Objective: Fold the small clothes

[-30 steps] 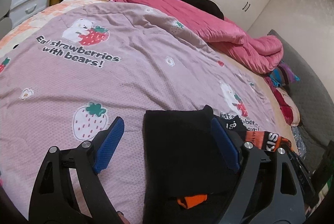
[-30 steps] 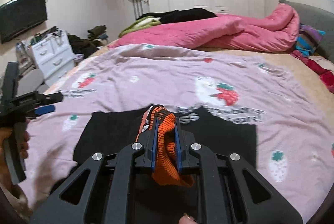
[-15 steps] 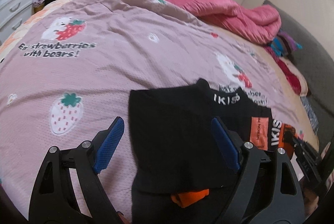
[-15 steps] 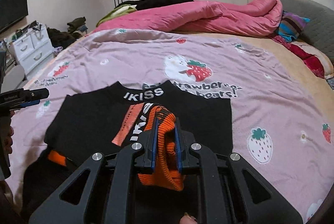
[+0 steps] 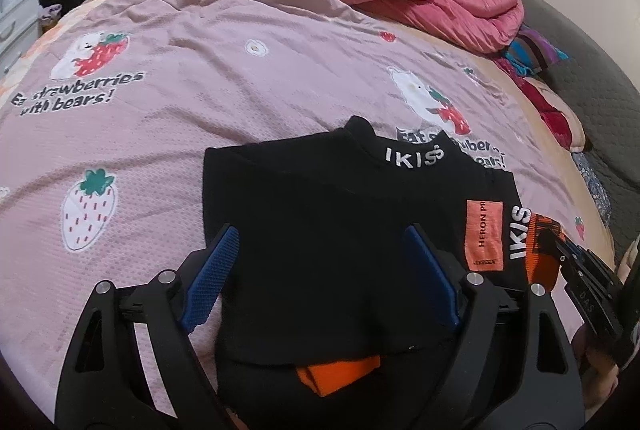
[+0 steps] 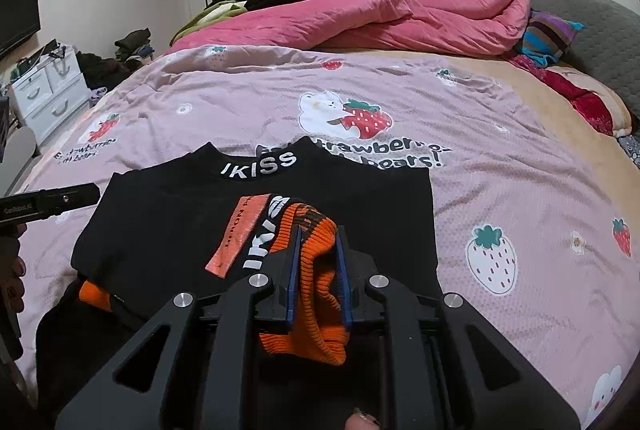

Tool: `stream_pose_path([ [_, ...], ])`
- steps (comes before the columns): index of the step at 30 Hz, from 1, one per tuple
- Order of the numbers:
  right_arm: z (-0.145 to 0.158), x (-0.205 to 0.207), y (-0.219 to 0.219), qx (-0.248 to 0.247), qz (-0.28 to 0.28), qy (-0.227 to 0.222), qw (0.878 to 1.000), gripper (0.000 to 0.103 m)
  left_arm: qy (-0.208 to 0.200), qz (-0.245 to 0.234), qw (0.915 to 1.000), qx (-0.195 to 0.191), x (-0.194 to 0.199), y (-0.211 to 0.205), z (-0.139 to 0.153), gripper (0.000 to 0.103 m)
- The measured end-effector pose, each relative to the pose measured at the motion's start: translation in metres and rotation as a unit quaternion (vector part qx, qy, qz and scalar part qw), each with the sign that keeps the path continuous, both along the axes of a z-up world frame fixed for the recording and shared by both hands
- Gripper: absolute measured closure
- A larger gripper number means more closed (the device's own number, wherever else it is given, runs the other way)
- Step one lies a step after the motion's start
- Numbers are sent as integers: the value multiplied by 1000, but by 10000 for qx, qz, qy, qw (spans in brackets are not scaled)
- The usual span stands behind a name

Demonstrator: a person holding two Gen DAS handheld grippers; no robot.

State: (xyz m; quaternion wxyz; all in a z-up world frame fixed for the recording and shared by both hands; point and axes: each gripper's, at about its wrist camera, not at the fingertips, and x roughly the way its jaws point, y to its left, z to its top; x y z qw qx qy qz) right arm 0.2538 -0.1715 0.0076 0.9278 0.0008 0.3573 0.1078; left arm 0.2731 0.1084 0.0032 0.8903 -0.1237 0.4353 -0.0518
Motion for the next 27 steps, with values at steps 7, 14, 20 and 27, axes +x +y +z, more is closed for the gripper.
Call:
stream_pose_path([
  [7, 0, -1, -1, -111, -35, 45, 9999, 87, 24, -182, 9998, 50, -2, -17, -3, 26],
  [14, 6, -5, -6, -372, -266, -35, 9989, 85, 83, -302, 9994, 120, -1, -25, -8, 26],
  [20, 15, -8, -3, -48, -135, 59, 9999, 66, 200, -305, 9992, 147, 1, -25, -16, 28],
  [27, 19, -12, 20, 267, 302, 244, 9989, 51, 367, -334, 9987, 150, 2, -24, -26, 29],
])
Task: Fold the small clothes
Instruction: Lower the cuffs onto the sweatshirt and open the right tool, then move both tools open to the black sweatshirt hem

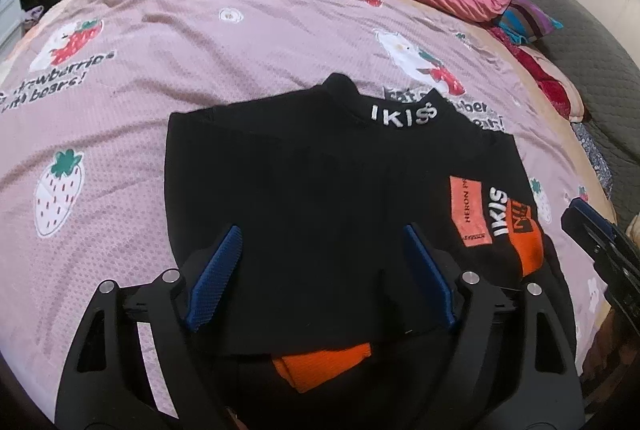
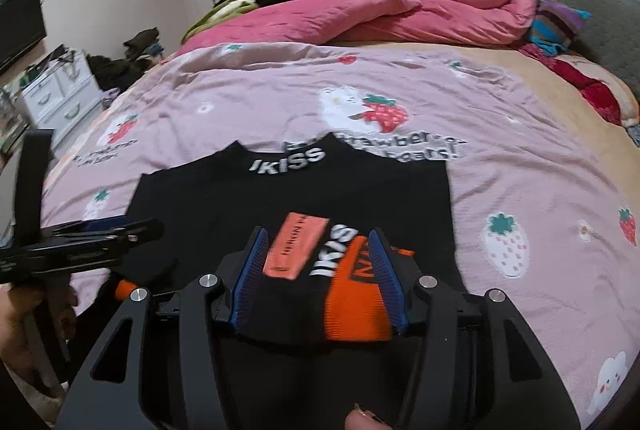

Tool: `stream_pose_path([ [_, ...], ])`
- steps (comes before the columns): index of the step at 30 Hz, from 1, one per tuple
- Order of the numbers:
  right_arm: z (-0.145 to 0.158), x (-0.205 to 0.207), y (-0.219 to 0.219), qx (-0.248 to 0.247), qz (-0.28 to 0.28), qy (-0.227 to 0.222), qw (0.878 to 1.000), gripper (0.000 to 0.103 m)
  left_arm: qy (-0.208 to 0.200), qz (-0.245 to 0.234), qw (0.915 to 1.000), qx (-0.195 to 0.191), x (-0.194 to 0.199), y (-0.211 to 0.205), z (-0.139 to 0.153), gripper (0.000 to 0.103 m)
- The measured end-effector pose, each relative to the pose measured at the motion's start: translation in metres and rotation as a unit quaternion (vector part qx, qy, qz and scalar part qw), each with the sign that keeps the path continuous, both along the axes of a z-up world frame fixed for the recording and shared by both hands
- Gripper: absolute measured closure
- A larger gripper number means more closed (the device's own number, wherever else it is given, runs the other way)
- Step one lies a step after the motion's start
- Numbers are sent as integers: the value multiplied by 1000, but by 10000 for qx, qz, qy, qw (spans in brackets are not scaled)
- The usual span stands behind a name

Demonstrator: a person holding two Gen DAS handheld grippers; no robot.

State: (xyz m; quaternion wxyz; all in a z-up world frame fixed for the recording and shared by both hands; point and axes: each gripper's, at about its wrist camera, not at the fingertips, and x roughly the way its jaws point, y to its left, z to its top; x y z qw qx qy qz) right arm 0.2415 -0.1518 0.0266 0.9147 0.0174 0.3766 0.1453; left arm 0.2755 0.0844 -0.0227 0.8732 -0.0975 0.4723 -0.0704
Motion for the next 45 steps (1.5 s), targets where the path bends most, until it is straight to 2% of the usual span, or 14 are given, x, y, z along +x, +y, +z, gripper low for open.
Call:
stream_pose_path([
  [7, -11, 12, 20, 99, 313, 278, 9991, 50, 136, 43, 9996, 262, 0, -1, -10, 29],
  [11, -38, 22, 29, -84, 447, 595, 9972, 50, 241, 74, 9991, 336, 1, 3, -18, 29],
  [13, -63, 29, 26, -225, 370, 981, 9942, 50, 248, 58, 9987, 443, 0, -1, -22, 29],
  [15, -78, 29, 20, -29, 391, 1133, 9928, 50, 222, 14, 9982, 560, -1, -4, -22, 29],
  [20, -70, 19, 27, -287, 439, 910, 9945, 50, 178, 74, 9981, 582, -4, -3, -24, 29],
  [21, -67, 17, 26, -212, 435, 899, 9948, 45, 148, 69, 9977, 657, -6, -5, -24, 29],
  [22, -65, 15, 23, -99, 430, 915, 9948, 33, 126, 63, 9972, 733, -8, -8, -24, 29],
  [24, -64, 10, 17, 62, 396, 961, 9946, 21, 97, 41, 9964, 839, -11, -12, -25, 28],
  [30, -59, -5, -6, 343, 294, 795, 9958, 20, 39, 97, 9966, 817, -15, -11, -25, 28],
  [36, -44, -16, -27, 556, 172, 548, 9968, 8, 136, 151, 9960, 875, -19, -15, -21, 23],
  [39, -34, -23, -38, 668, 120, 426, 9968, 6, 152, 244, 9962, 819, -23, -14, -12, 22],
  [42, -22, -31, -47, 775, 99, 285, 9965, 5, 75, 360, 9974, 622, -33, -13, 2, 15],
  [45, -9, -39, -53, 771, 82, 136, 9969, 5, -40, 372, 9974, 616, -45, -17, 15, 10],
])
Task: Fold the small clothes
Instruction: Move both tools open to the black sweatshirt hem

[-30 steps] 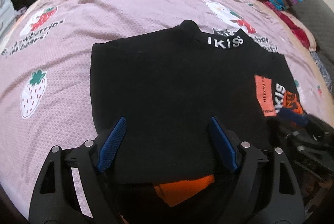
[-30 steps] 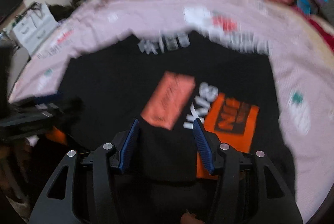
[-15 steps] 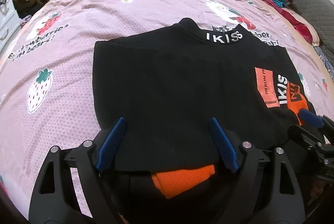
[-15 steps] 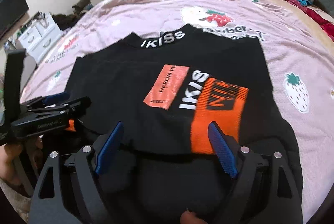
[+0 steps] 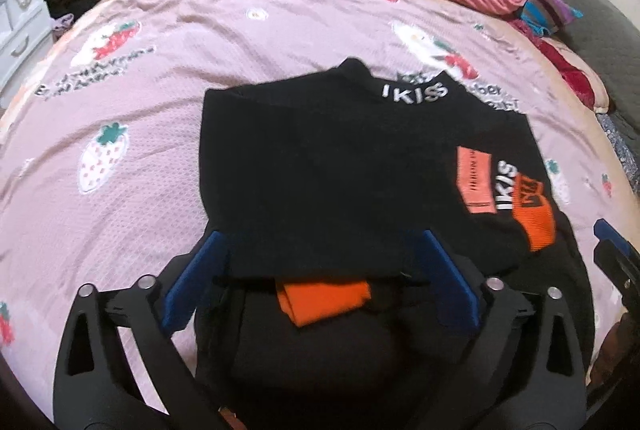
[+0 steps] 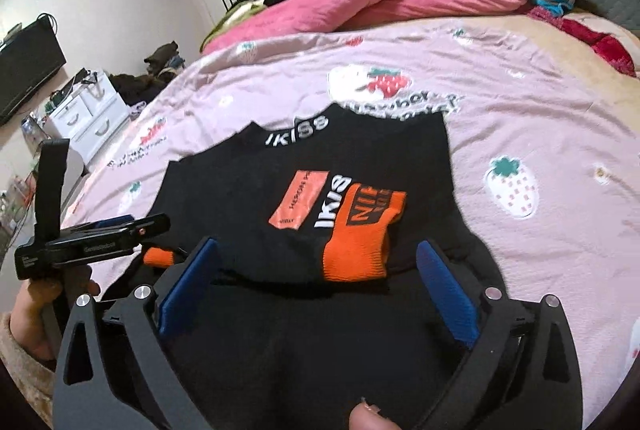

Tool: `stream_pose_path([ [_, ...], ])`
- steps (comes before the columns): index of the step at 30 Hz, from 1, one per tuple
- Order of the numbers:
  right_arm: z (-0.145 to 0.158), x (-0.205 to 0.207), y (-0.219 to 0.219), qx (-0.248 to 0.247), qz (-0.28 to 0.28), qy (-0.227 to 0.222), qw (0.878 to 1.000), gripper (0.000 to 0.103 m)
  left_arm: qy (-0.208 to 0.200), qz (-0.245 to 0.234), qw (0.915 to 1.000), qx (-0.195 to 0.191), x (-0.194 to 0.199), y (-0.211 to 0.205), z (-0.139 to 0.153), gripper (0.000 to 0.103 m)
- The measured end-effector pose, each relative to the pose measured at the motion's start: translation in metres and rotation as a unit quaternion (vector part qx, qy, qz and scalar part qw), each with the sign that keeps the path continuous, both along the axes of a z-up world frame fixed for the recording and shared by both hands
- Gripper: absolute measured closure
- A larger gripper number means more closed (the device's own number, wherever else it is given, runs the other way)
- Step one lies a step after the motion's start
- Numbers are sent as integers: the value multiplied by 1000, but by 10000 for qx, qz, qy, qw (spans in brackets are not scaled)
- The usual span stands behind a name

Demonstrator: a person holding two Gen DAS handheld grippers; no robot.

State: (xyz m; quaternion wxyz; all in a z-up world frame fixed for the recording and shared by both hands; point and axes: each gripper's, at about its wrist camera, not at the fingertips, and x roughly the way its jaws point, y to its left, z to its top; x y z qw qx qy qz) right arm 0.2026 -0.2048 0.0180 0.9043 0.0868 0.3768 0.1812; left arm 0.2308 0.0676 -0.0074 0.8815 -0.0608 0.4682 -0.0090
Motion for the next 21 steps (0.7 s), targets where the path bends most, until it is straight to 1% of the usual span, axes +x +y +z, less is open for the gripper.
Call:
stream_pose_path([
  [4, 17, -12, -6, -45, -33, -130, 9999, 5, -182, -119, 9997, 80, -16, -8, 17, 9],
  [8, 31, -28, -13, -162, -9, -235, 9996, 4, -380, -160, 9991, -2, -33, -12, 31, 9],
  [11, 42, -43, -18, -304, 76, -411, 9987, 4, -502, -156, 9986, -64, -47, -16, 41, 9],
  [14, 53, -54, -28, -406, 41, -603, 9973, 4, -582, -164, 9982, -56, -56, -20, 50, 9],
  [19, 69, -64, -43, -425, -21, -793, 9959, 4, -722, -179, 9972, 25, -69, -23, 59, 9],
  [21, 75, -68, -49, -435, -60, -863, 9953, 4, -753, -205, 9970, -15, -75, -22, 60, 9],
])
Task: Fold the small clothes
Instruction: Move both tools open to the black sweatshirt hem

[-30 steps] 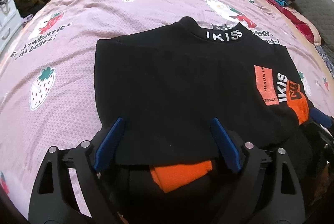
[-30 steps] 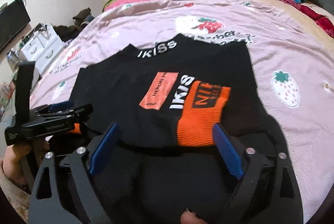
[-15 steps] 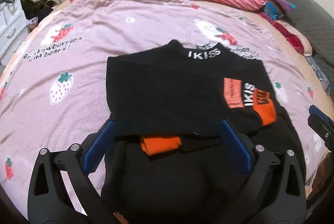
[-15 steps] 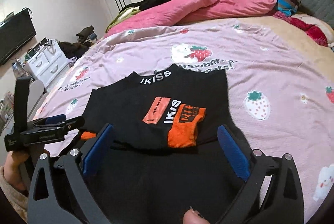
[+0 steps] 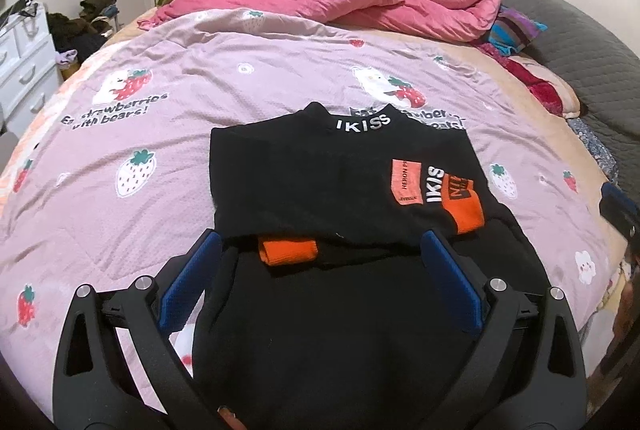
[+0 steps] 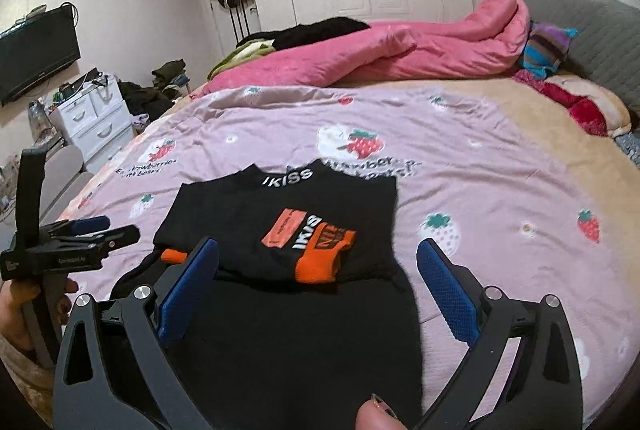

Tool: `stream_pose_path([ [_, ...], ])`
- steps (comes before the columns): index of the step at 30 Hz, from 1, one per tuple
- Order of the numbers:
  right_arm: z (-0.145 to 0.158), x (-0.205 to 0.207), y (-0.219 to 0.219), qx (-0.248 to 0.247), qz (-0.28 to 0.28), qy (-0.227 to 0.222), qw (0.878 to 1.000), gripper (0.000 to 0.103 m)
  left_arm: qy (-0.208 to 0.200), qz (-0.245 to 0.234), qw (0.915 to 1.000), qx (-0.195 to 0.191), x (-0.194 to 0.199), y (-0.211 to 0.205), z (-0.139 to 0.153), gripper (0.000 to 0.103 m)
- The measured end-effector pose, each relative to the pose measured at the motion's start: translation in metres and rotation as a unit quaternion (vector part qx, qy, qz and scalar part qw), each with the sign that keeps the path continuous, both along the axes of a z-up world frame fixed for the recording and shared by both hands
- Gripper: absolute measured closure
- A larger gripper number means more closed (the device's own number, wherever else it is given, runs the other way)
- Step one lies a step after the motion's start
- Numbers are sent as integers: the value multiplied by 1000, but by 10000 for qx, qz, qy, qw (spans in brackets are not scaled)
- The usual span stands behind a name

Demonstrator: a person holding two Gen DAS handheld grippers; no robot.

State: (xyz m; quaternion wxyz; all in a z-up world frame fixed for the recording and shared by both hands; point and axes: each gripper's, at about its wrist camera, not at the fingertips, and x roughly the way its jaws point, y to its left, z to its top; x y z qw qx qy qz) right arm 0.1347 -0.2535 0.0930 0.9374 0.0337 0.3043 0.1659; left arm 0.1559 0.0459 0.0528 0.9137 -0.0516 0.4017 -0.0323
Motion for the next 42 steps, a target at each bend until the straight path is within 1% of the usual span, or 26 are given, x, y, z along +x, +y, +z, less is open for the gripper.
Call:
stream_pose_path([
  [6, 6, -6, -14, 204, -125, -33, 9997, 4, -50, -23, 9999, 136, -13, 10, 0, 9],
  [11, -1, -11, -17, 140, -253, 29, 9996, 4, -47, 12, 9996, 291, -23, 24, -5, 9],
  [18, -25, -22, -22, 203, -313, 348, 9987, 4, 14, 84, 9990, 447, -42, 41, -17, 9],
  [23, -47, -32, -24, 102, -323, 601, 9976, 4, 176, 97, 9988, 447, -52, 49, -31, 9],
  [26, -59, -34, -26, 143, -300, 795, 9963, 4, 270, 122, 9985, 451, -56, 51, -39, 9],
  [30, -74, -38, -25, 144, -216, 999, 9947, 4, 436, 191, 9983, 340, -63, 57, -51, 9],
  [33, -83, -41, -24, 35, -185, 1094, 9938, 4, 559, 227, 9976, 328, -68, 60, -60, 9],
  [42, -105, -51, -27, 4, -141, 1368, 9905, 4, 769, 288, 9959, 386, -81, 64, -75, 9],
])
